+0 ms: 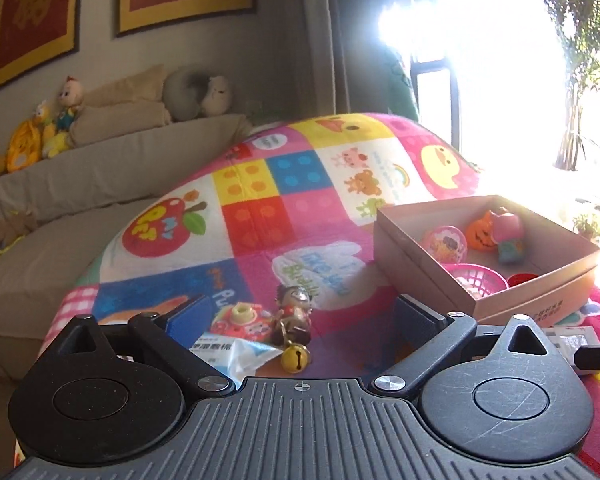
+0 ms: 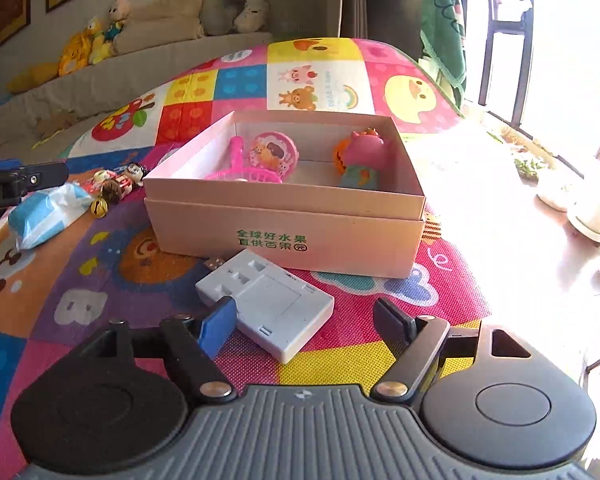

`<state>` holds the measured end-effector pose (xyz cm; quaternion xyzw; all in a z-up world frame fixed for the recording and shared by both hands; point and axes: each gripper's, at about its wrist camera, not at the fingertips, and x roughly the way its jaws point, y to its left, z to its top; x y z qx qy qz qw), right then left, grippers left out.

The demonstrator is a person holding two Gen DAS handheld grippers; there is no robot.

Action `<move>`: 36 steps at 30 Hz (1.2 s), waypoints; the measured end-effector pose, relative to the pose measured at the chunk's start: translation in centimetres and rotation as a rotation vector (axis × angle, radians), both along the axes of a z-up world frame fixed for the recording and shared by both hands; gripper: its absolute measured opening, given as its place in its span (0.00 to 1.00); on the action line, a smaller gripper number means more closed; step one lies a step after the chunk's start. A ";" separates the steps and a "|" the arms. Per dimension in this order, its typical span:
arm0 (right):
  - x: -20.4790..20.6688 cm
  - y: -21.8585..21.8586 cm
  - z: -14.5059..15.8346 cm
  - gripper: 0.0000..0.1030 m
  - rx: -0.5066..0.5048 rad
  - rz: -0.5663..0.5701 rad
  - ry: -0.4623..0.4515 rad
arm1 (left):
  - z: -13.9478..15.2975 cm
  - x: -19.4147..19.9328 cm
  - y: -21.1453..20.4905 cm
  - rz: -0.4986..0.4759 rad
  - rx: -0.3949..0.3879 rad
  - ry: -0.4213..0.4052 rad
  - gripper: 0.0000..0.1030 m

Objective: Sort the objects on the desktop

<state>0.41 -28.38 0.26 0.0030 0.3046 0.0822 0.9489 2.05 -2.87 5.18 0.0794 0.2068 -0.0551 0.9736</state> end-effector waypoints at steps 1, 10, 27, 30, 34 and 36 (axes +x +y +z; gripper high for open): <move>0.1 0.1 -0.3 0.79 0.012 -0.010 -0.005 | -0.2 1.2 -0.6 -0.005 0.031 0.025 0.66; 1.0 -1.5 -0.7 0.88 0.112 -0.066 0.049 | -4.3 9.2 -1.2 0.070 0.132 0.210 0.53; 0.6 -2.4 -0.7 1.00 0.177 -0.096 0.025 | -1.0 -4.9 -2.3 -0.131 0.028 0.174 0.46; 0.8 -2.3 -0.8 1.00 0.171 -0.095 0.035 | -1.9 -7.0 -2.7 -0.160 -0.019 0.223 0.48; 1.0 -2.2 -0.9 1.00 0.164 -0.096 0.052 | -2.9 -8.2 -2.5 -0.169 -0.052 0.253 0.68; 1.0 -2.2 -1.0 1.00 0.163 -0.095 0.055 | -3.2 -8.1 -2.3 -0.164 -0.053 0.268 0.81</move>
